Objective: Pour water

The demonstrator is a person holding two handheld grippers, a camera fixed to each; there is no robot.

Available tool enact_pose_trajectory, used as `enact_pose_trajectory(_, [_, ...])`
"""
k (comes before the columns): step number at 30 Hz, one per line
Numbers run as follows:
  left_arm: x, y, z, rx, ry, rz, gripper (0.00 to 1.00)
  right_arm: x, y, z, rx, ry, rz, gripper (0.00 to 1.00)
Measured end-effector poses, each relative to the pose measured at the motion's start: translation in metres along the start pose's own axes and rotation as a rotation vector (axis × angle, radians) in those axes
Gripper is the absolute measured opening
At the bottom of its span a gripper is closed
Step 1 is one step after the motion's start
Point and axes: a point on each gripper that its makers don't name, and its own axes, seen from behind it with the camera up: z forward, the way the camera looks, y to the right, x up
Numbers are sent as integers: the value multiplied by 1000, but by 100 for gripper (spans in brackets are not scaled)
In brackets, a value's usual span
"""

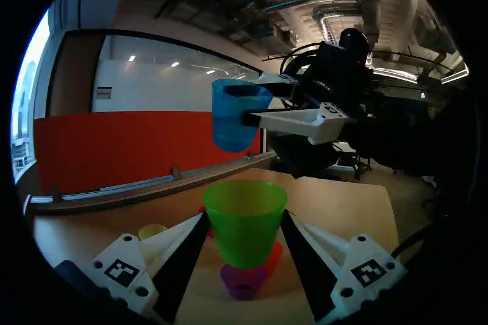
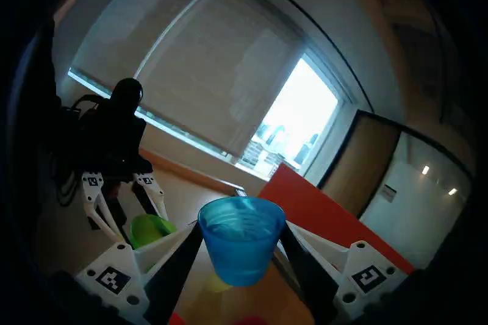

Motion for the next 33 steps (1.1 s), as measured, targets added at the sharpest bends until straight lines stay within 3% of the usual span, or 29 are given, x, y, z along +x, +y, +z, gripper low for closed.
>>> enact_pose_trajectory(33, [-9,5,0,-29,-11,-5,83,4,2,13,22,-30,-229,90])
